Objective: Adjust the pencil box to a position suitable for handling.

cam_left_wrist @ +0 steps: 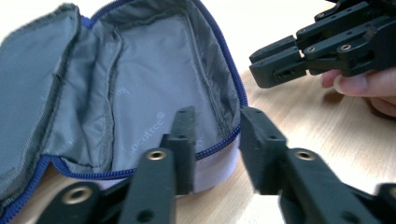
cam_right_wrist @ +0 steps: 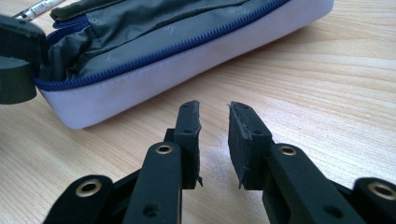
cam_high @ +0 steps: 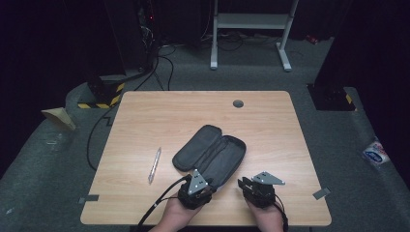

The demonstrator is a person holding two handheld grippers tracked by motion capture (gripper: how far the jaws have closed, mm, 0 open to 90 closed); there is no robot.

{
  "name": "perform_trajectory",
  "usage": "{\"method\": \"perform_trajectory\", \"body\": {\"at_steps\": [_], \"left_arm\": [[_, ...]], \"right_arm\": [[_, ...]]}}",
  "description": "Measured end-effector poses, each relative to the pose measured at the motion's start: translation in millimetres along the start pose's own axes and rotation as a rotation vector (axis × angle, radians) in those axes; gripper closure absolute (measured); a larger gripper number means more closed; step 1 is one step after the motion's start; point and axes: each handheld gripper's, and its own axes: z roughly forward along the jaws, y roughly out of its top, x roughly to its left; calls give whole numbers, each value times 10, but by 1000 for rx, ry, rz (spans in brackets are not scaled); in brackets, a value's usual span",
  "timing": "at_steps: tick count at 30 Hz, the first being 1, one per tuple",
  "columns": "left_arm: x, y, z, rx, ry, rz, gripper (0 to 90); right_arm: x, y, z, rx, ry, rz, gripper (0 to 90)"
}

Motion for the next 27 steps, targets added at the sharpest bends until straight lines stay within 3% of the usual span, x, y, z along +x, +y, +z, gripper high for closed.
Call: {"method": "perform_trajectory", "body": {"at_steps": [3, 12, 17, 21, 22, 25, 27], "left_arm": [[14, -44, -10, 11, -6, 7, 794], [159, -161, -166, 25, 7, 6, 862], [319, -223, -294, 35, 18, -30, 848], [452, -265, -378, 39, 53, -36, 828], [501, -275, -403, 38, 58, -56, 825], [588, -298, -442, 29, 76, -83, 821], [624, -311, -458, 24, 82, -99, 821]], "right_arm": [[2, 0, 6, -2, -2, 0, 732], [-48, 5, -25, -7, -16, 10, 733], [-80, 9, -62, -19, -27, 4, 732], [-100, 43, -92, -42, -32, 11, 715], [-101, 59, -101, -50, -33, 11, 704], [-113, 169, -114, -93, -4, 30, 660], [-105, 292, -97, -124, -9, 19, 643]]}}
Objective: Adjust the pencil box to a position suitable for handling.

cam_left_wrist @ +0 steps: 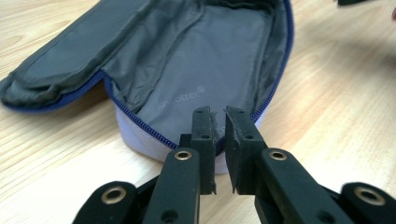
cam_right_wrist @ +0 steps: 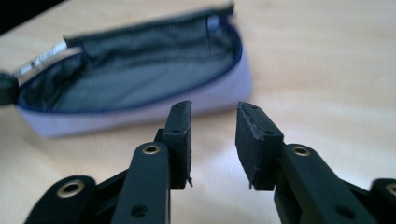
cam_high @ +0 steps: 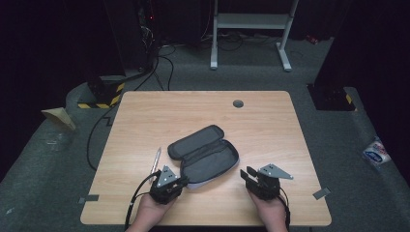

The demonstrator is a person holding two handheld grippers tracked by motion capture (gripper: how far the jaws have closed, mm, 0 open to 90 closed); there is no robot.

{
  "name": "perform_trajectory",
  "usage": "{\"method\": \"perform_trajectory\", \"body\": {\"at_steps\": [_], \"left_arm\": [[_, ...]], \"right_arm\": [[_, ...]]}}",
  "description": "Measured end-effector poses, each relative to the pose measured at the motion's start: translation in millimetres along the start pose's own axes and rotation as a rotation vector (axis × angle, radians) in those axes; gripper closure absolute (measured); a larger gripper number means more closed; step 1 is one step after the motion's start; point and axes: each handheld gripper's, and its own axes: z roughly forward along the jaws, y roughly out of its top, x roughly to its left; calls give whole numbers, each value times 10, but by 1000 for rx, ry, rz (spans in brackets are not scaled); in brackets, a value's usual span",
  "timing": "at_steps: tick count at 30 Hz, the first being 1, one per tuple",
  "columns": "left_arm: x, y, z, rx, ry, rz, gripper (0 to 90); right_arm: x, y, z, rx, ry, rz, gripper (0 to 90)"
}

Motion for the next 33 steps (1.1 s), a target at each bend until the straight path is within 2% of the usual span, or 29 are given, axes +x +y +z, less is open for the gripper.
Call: {"method": "perform_trajectory", "body": {"at_steps": [2, 5, 8, 11, 15, 18, 27, 33], "left_arm": [[24, -4, -9, 1, 7, 4, 821], [40, -8, -15, -3, 15, 0, 822], [42, -13, -13, -6, 13, -5, 822], [51, -15, -17, -4, 13, 0, 822], [74, -19, -23, -6, 14, 4, 823], [90, -24, -22, -11, 20, -2, 823], [149, -34, 15, -26, 45, -15, 832], [157, -37, 74, -26, 51, 4, 833]], "right_arm": [[6, 91, 57, -13, -4, -9, 634], [-8, 239, 230, -13, -23, -12, 636], [-24, 361, 437, 12, -54, -33, 666], [-77, 424, 623, 55, -92, -23, 715], [-159, 425, 746, 107, -67, 3, 795], [-124, 397, 727, 126, -57, -15, 869], [0, 162, 393, 112, -23, -44, 871], [87, -23, 190, 87, -7, -36, 870]]}}
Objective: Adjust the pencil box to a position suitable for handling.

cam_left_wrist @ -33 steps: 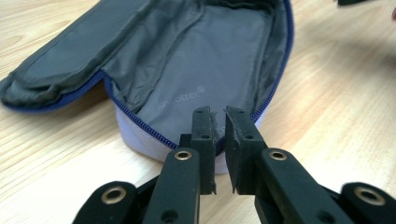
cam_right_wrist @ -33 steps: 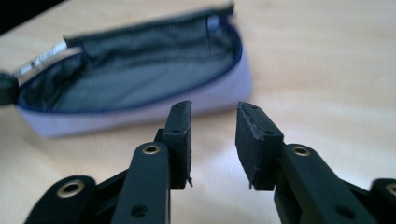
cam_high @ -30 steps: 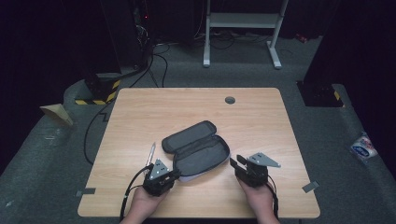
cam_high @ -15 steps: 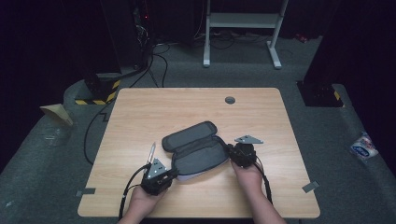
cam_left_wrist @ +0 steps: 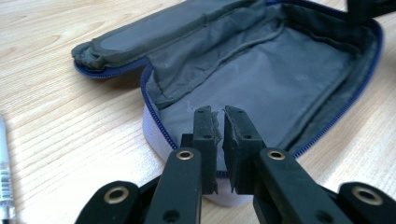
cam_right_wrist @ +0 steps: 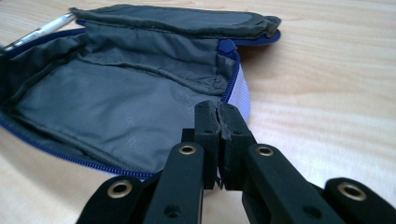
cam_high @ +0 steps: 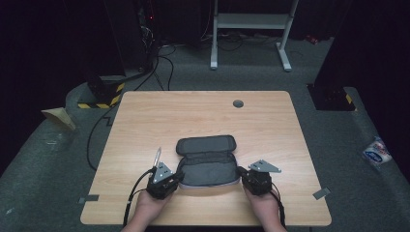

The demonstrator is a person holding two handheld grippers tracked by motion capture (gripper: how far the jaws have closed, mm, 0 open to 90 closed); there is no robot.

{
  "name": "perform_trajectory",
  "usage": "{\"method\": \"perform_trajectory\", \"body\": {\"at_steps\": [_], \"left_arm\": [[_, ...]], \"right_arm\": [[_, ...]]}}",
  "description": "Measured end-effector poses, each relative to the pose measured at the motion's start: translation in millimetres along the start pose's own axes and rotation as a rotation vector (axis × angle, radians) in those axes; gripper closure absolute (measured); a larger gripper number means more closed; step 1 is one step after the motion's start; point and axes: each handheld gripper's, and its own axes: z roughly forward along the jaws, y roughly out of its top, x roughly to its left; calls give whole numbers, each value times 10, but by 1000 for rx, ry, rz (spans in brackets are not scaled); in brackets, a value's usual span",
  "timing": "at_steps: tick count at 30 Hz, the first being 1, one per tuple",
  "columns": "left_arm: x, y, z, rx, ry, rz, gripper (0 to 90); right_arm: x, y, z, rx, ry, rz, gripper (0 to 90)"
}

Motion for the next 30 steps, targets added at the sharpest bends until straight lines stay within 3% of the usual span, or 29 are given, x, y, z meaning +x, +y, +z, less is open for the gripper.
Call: {"method": "perform_trajectory", "body": {"at_steps": [7, 11, 14, 17, 20, 22, 26, 30], "left_arm": [[-13, 19, 28, -29, -3, -7, 845], [18, 51, -69, -73, 22, -28, 759], [116, 54, -236, -112, 40, -107, 659], [165, 44, -271, -69, 6, -156, 619], [132, 4, -208, -24, 3, -169, 600], [124, -7, -160, -11, -32, -197, 598], [66, -15, -83, 12, -39, -181, 695], [39, 18, 22, 8, -8, -158, 760]], "right_arm": [[66, -102, -150, -21, -7, -7, 866], [76, -125, -173, -37, -5, 4, 860], [78, -128, -172, -45, -1, 6, 857], [84, -132, -166, -50, 0, 6, 856], [90, -141, -156, -47, 4, -1, 854], [98, -147, -149, -47, 4, -3, 852], [105, -149, -134, -46, 7, -4, 852], [91, -122, -82, -46, 3, 7, 852]]}}
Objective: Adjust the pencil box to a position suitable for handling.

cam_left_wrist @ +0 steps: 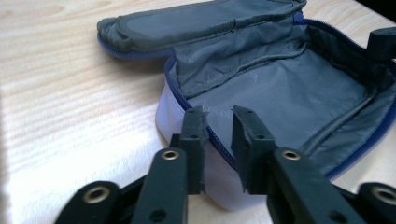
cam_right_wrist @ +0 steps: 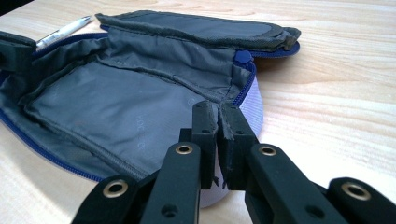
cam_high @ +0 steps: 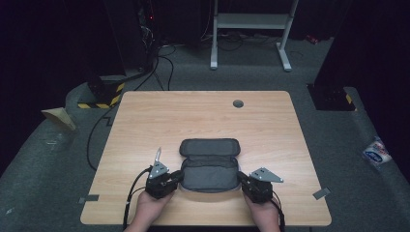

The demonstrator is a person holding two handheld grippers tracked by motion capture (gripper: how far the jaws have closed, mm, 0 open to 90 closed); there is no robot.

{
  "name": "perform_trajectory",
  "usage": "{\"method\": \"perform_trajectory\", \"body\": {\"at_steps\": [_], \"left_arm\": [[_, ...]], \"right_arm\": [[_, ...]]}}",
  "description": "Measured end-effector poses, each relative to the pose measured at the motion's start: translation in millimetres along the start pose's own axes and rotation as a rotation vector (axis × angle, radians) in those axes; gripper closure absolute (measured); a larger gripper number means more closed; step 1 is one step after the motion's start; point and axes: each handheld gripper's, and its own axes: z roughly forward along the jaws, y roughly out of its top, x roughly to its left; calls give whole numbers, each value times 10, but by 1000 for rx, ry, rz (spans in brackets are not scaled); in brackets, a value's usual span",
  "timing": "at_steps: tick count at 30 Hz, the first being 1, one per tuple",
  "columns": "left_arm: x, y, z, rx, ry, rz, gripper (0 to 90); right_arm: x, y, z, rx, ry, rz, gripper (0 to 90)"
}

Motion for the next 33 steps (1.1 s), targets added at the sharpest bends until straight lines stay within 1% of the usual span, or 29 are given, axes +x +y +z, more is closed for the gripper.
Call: {"method": "perform_trajectory", "body": {"at_steps": [2, 4, 5, 6, 8, 10, 12, 13, 14, 16, 18, 21, 24, 25, 27, 29, 30, 32, 33], "left_arm": [[37, 35, 71, -8, 10, -6, 776], [62, 69, 119, -13, 28, 2, 784], [74, 82, 136, -16, 27, -1, 786], [79, 88, 141, -17, 28, -5, 785], [74, 86, 124, -25, 31, -7, 765], [79, 82, 74, -40, 29, -9, 694], [94, 93, 1, -72, 30, -17, 631], [105, 105, -47, -92, 28, -27, 586], [123, 121, -103, -107, 34, -25, 568], [162, 144, -212, -134, 58, -10, 553], [218, 140, -276, -143, 75, -10, 546], [363, 106, -353, -132, 105, -25, 540], [502, 52, -385, -110, 157, -14, 526], [552, 36, -391, -99, 171, -14, 526], [650, 10, -399, -83, 194, -23, 522], [742, -14, -395, -62, 222, -30, 515], [768, -23, -391, -59, 227, -38, 508], [834, -51, -385, -52, 229, -70, 487], [856, -65, -387, -48, 234, -68, 486]], "right_arm": [[-26, 32, 52, -3, -6, 1, 851], [-48, 71, 111, -4, -12, 4, 849], [-54, 82, 129, -5, -15, 2, 846], [-59, 95, 144, -6, -16, 15, 841], [-70, 112, 161, -15, -15, 23, 817], [-64, 122, 143, -22, -16, 22, 774], [-66, 131, 98, -37, -7, 27, 728], [-70, 141, 72, -47, 4, 28, 682], [-73, 153, 42, -60, 11, 30, 644], [-75, 179, -24, -88, 8, 29, 594], [-92, 203, -79, -106, 5, 24, 543], [-160, 211, -121, -100, -1, 22, 486], [-286, 166, -151, -85, -14, 23, 459], [-333, 138, -162, -73, -21, 30, 455], [-415, 64, -190, -64, -49, 25, 451], [-477, -17, -216, -80, -78, 17, 433], [-519, -57, -228, -82, -90, 15, 431], [-587, -97, -240, -80, -87, 37, 416], [-622, -116, -245, -71, -91, 44, 416]]}}
